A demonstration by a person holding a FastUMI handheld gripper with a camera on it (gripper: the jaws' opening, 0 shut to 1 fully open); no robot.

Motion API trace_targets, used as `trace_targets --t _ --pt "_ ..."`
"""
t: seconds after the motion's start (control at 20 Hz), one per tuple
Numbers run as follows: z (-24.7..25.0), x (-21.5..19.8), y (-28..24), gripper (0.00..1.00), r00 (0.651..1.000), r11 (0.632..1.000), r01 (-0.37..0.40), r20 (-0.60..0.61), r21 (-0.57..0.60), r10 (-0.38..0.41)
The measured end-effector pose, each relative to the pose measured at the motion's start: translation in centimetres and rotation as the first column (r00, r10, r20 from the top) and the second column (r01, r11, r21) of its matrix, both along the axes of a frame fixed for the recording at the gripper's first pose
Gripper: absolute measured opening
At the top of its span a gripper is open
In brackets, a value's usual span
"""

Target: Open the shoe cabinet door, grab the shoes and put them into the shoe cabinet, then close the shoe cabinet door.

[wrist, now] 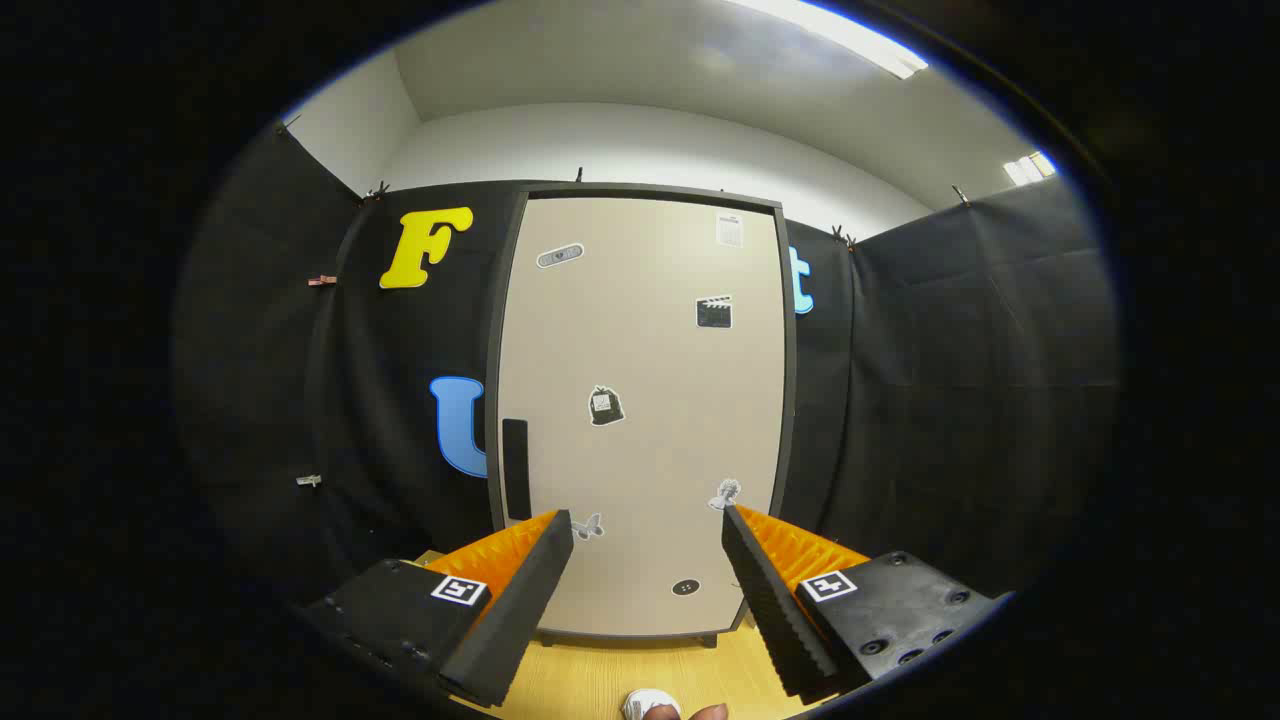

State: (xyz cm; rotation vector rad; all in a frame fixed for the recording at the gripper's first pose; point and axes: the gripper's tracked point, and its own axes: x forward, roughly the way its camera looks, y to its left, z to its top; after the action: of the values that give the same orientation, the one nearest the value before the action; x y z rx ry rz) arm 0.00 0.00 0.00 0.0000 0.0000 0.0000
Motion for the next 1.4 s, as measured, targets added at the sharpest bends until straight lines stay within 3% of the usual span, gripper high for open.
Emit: trace_targets --t 0.85,1.4 --pt "0.1 0.5 0.5 0.98 1.000 1.000 0.011 -0.006 0.008 -0.011" --pt "-0.1 5.4 7.8 0.98 0.998 0.996 -0.050 -0.034 0.076 0.053"
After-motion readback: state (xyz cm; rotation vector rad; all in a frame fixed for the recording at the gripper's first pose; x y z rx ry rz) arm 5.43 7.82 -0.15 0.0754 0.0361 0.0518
